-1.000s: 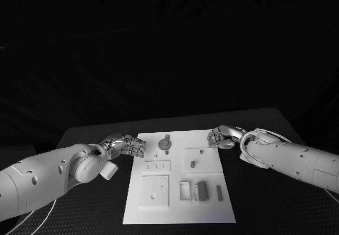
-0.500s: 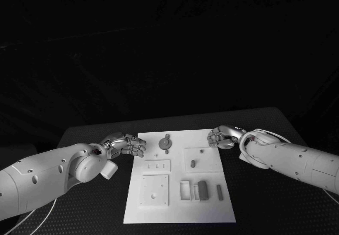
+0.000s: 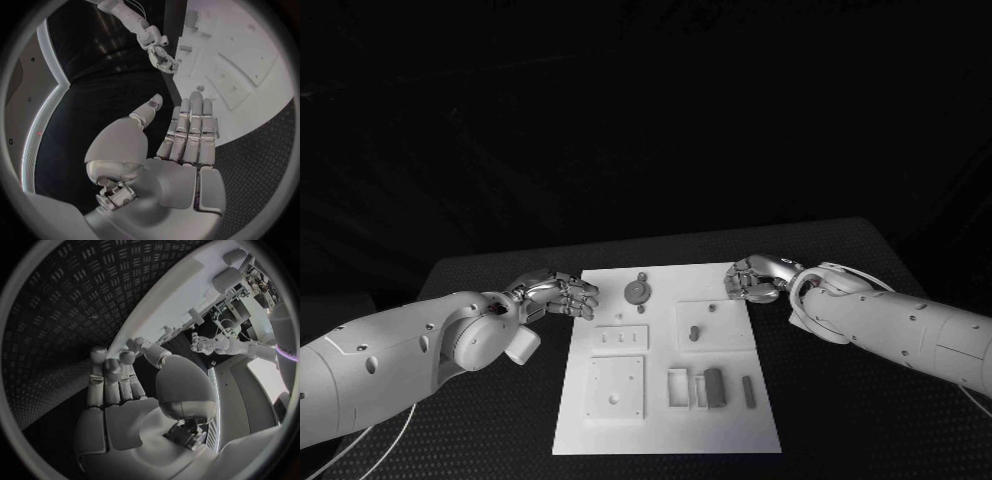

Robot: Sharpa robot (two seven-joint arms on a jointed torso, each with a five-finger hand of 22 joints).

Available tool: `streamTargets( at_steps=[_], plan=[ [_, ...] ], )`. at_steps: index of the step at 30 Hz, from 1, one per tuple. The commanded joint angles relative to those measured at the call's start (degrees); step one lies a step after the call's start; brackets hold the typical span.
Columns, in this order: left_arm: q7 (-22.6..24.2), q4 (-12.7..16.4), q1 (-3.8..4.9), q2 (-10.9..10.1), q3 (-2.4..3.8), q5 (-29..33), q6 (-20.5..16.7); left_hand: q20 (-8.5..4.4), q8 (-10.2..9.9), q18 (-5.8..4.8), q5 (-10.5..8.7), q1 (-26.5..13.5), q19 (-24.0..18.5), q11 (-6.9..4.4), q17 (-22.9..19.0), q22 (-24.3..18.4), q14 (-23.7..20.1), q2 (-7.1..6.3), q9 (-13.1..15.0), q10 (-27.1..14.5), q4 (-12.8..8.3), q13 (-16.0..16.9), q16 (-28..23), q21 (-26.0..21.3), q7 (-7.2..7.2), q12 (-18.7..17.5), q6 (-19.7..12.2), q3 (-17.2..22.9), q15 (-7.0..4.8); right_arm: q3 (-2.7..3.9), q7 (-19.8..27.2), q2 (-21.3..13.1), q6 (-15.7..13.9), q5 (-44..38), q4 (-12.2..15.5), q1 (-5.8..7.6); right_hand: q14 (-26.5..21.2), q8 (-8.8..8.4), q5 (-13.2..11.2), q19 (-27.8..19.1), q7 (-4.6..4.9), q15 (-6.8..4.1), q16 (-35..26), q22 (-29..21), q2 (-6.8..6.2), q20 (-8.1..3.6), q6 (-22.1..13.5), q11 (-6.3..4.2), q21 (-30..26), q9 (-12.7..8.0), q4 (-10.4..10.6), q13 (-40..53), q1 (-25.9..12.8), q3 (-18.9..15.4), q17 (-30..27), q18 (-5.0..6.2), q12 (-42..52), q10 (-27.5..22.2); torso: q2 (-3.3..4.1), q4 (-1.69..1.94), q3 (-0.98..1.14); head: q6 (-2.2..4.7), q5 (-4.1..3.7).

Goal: Assemble the parts on the task board

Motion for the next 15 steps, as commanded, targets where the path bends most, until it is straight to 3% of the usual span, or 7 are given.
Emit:
streamTargets(
  at_steps=[1,15],
  plan=[
    [0.4,0.1,0.02,0.1,0.04,0.1,1.0,0.0,-0.3,0.71,0.26,-0.8,0.2,0.32,0.1,0.1,0.1,0.04,-0.1,-0.2,0.1,0.0,-0.4,-0.4,0.03,-0.3,-0.3,-0.2,0.09,-0.05,-0.1,0.1,0.2,-0.2,-0.1,-0.14,0.1,0.18,0.3,0.3,0.21,-0.38,0.3,1.0,0.15,0.0,7.2,-0.71,0.3,0.0,0.1,-0.1,-0.1,0.0,0.1,0.86,0.2,-2.7,-0.02,-0.02,0.0,-0.03,-0.04],
    [0.3,0.1,0.02,0.0,0.04,0.1,1.0,0.0,-0.3,0.71,0.26,-0.8,0.2,0.33,0.1,0.1,0.1,0.05,-0.1,-0.2,0.2,0.0,-0.4,-0.4,0.04,-0.3,-0.3,-0.2,0.1,-0.05,0.5,0.3,0.9,-0.2,-0.2,-0.19,0.1,0.52,0.3,0.4,0.0,-0.47,0.3,0.9,0.6,-0.08,8.0,-0.87,0.3,0.3,-0.1,-0.2,0.0,0.2,0.1,0.86,0.3,-2.6,0.0,-0.01,-0.03,-0.03,-0.12]
  ],
)
